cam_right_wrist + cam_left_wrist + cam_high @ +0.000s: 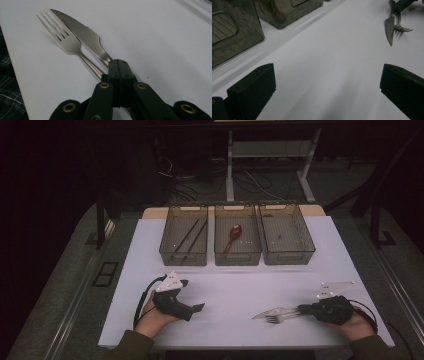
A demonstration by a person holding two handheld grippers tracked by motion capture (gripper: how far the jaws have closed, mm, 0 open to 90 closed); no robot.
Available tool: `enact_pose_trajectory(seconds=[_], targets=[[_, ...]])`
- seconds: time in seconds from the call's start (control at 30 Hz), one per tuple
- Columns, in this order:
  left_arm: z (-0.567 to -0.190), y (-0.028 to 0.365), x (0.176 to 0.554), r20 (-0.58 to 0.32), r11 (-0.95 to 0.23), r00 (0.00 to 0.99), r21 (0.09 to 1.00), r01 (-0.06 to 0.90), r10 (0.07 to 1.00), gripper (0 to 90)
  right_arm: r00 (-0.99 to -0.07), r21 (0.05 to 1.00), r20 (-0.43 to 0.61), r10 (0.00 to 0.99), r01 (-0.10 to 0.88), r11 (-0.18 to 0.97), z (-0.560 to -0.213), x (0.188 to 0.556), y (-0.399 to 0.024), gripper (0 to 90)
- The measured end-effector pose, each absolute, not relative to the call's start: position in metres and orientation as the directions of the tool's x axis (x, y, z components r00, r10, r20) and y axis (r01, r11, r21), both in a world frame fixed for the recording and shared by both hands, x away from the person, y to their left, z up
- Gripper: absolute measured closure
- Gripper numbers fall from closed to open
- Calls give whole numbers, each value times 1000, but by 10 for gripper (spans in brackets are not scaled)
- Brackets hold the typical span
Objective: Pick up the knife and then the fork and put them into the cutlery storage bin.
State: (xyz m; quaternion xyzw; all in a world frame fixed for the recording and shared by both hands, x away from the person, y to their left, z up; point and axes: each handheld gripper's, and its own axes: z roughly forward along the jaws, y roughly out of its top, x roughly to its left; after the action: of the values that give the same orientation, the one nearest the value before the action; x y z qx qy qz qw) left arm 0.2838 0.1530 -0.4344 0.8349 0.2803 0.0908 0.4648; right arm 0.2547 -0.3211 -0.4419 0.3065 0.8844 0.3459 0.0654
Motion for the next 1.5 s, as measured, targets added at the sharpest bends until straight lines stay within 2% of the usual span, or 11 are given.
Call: enact_pose_trajectory(seconds=[0.23,0.47,1.1,1.5], targets=[[-435,152,284,-114,-410,826,825,389,553,0,-816,638,58,575,473,608,-440,254,-317,893],[-435,152,284,-115,-413,827,823,389,550,0,-818,625,83,569,488,609,-439,252,-318,893],[-436,152,284,-115,-424,832,818,389,542,0,-811,621,54,582,484,617,-440,253,-322,893],[-436,151,284,-115,-423,830,818,391,545,0,-866,658,70,495,413,629,-440,254,-291,893]])
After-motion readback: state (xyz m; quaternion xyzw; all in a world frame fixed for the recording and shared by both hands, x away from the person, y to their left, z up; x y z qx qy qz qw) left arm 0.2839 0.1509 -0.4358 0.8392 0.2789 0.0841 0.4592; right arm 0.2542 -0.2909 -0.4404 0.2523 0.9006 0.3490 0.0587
